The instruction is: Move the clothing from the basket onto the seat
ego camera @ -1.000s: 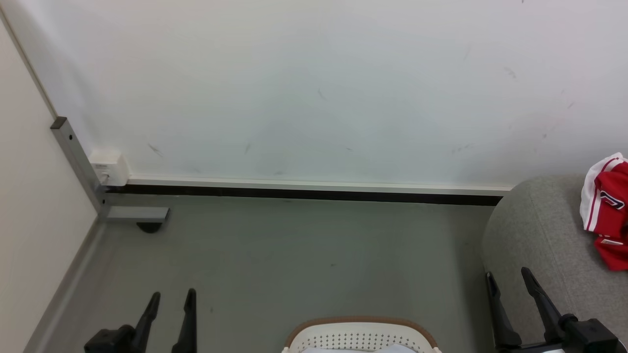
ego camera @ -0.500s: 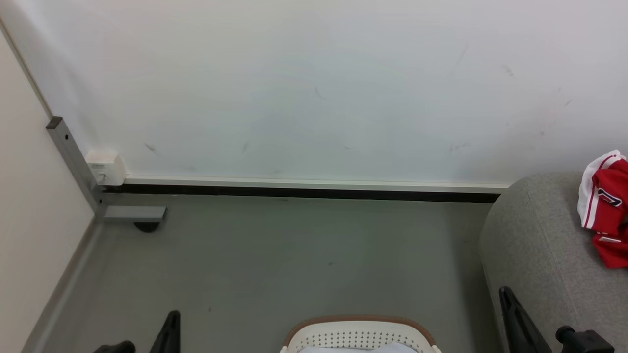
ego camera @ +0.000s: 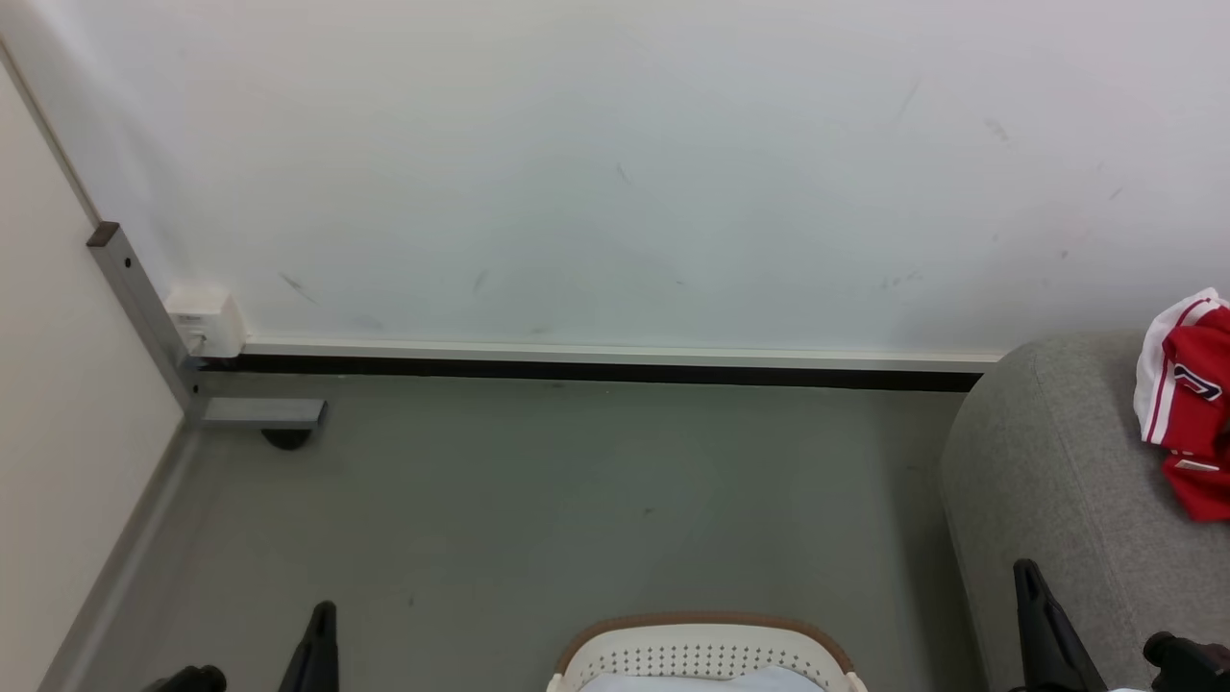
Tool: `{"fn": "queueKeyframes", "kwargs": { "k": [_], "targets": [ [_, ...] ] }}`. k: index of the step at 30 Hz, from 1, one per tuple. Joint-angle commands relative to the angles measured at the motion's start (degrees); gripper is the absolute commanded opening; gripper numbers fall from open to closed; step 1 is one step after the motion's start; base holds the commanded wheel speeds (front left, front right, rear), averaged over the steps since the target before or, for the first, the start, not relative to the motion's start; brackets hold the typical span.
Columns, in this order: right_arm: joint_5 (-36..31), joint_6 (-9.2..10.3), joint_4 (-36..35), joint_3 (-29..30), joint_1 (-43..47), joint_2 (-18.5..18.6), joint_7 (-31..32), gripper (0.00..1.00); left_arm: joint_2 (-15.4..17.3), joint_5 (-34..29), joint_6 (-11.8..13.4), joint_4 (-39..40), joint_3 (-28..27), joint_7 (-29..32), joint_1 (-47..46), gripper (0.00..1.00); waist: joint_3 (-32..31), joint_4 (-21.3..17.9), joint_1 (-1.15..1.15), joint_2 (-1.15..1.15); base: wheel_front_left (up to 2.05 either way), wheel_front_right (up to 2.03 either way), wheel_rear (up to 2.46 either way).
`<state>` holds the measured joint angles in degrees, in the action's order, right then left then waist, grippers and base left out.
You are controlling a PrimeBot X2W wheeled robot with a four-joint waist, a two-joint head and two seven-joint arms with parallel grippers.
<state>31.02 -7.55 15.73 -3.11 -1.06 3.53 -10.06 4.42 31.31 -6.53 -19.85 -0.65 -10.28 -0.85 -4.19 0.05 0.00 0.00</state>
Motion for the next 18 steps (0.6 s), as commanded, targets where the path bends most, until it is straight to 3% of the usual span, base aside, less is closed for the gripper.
{"fn": "queueKeyframes", "kwargs": {
  "k": [1,18],
  "targets": [
    [1.76,0.01,-1.04,0.51,-1.64,0.05,0.29,0.0,0.19,2.13,-0.1,1.08,-0.37,0.41,-1.64,0.0,0.03,0.0,0.0,0.0,0.0,0.0,0.0],
    [15.85,0.03,-1.27,2.7,-2.58,-0.11,4.16,0.0,-0.21,16.13,-0.34,2.31,-1.66,4.25,-2.6,0.0,0.72,-0.01,0.0,0.0,0.0,0.0,0.0]
  ]
}}
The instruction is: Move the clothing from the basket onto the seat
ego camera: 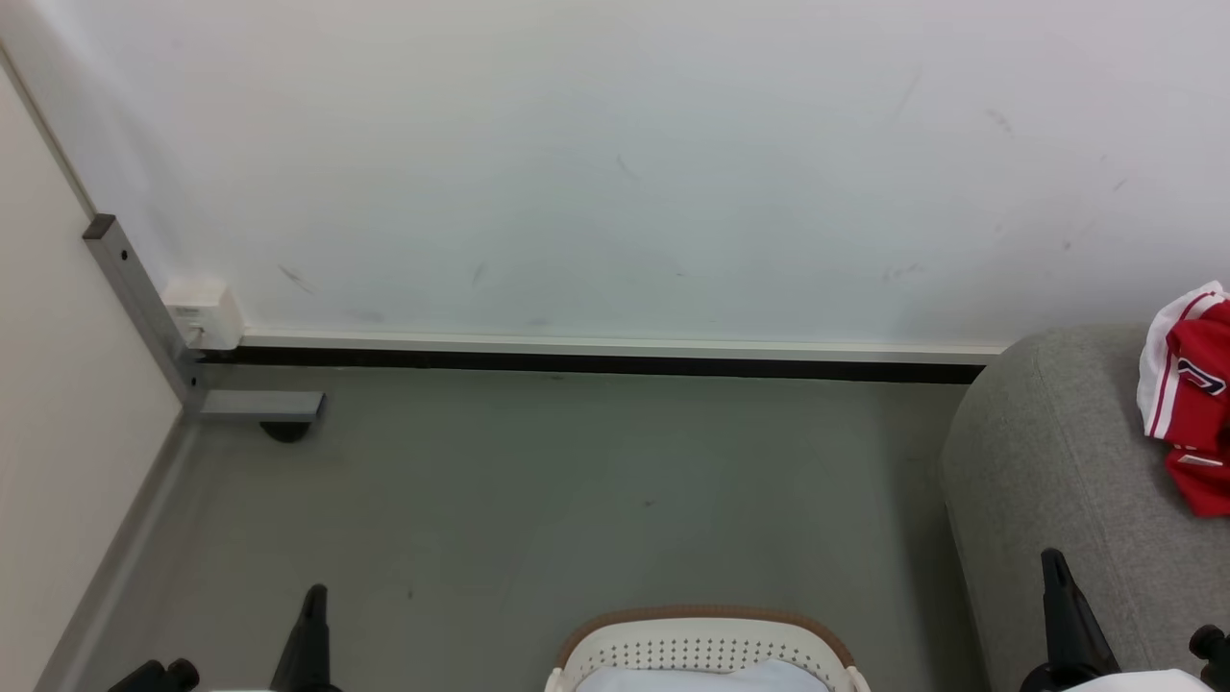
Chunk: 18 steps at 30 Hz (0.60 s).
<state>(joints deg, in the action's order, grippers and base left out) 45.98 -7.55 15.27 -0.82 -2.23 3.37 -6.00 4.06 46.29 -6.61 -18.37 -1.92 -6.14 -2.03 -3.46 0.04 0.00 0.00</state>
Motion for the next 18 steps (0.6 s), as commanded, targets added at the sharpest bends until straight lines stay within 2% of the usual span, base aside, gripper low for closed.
{"fn": "queueKeyframes", "kwargs": {
  "k": [1,18],
  "targets": [
    [1.6,0.03,-0.82,0.52,-1.48,0.04,0.27,0.0,0.13,1.8,-0.28,0.91,-0.47,0.28,-1.48,0.0,0.04,0.0,0.0,0.0,0.0,0.0,0.0],
    [13.24,0.04,-0.98,2.35,-2.2,-0.09,3.51,0.0,-0.2,13.25,-0.47,1.89,-1.57,3.56,-2.31,0.0,0.73,-0.01,0.0,0.0,0.0,0.0,0.0]
  ]
}}
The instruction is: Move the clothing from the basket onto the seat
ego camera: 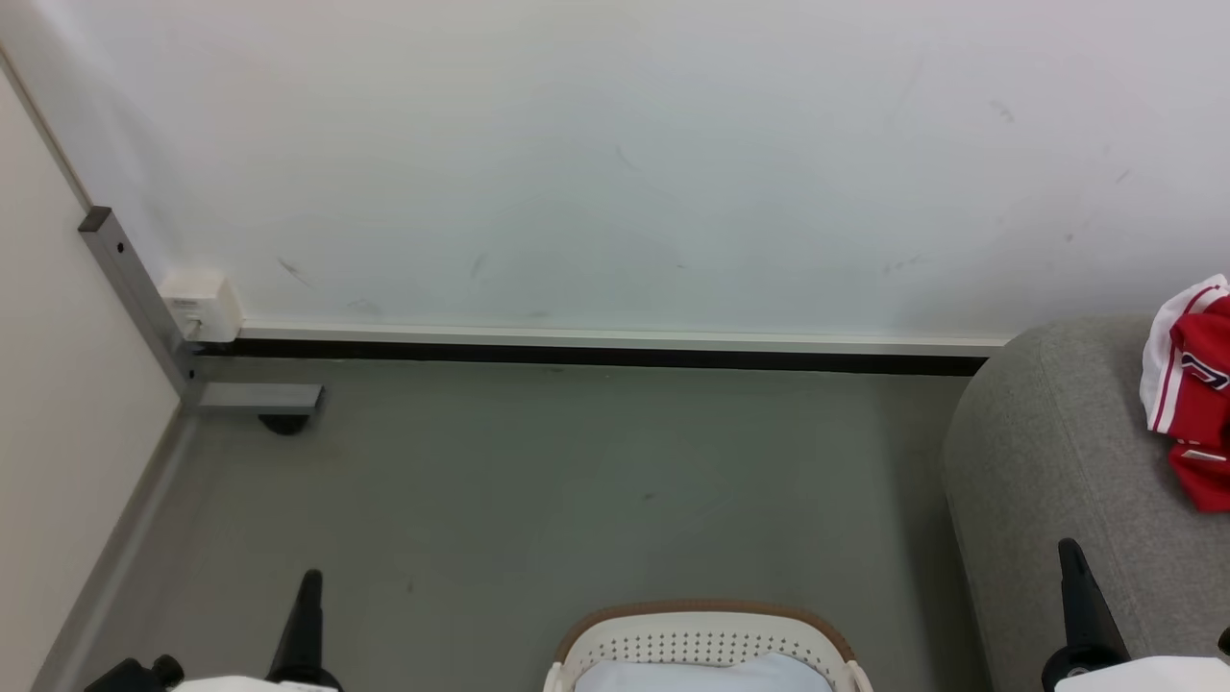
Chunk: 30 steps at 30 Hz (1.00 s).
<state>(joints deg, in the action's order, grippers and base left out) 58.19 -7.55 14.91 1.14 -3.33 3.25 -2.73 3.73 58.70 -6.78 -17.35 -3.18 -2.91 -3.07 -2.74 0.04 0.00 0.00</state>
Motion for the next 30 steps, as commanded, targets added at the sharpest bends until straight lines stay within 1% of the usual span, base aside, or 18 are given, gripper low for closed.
{"fn": "queueKeyframes", "kwargs": {
  "k": [1,30],
  "targets": [
    [1.7,0.04,-0.64,0.49,-1.16,0.02,0.37,0.0,0.11,1.52,-0.31,0.93,-0.38,0.51,-1.32,0.0,0.05,0.0,0.0,0.0,0.0,0.0,0.0],
    [17.41,0.07,-0.89,2.96,-2.19,-0.17,4.78,0.0,-0.33,17.24,-0.56,2.18,-1.88,4.89,-2.41,0.0,1.22,-0.02,0.0,0.0,0.0,0.0,0.0]
  ]
}}
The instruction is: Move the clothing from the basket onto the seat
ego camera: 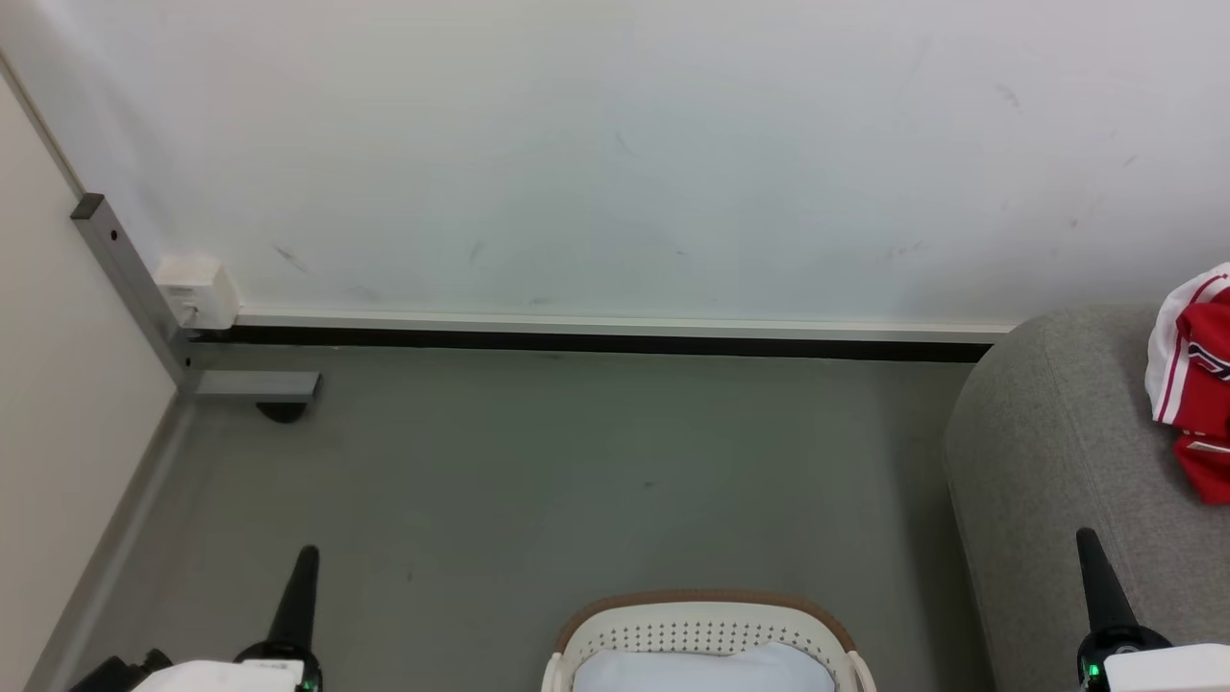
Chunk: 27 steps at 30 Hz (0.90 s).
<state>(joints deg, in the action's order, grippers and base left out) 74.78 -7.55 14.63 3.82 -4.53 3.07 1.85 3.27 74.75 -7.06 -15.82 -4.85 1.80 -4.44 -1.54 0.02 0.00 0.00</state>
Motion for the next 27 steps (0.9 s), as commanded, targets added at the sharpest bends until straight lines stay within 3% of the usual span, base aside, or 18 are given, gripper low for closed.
{"fn": "queueKeyframes", "kwargs": {
  "k": [1,27],
  "targets": [
    [1.28,0.08,-0.61,0.36,-1.03,0.0,0.34,0.0,0.12,1.53,-0.29,0.67,-0.26,0.31,-1.08,0.0,0.06,0.0,0.0,0.0,0.0,0.0,0.0],
    [12.07,0.1,-0.73,2.03,-1.56,-0.12,3.3,0.0,-0.18,12.13,-0.49,1.43,-1.33,3.31,-1.69,0.0,1.07,-0.01,0.0,0.0,0.0,0.0,0.0]
  ]
}}
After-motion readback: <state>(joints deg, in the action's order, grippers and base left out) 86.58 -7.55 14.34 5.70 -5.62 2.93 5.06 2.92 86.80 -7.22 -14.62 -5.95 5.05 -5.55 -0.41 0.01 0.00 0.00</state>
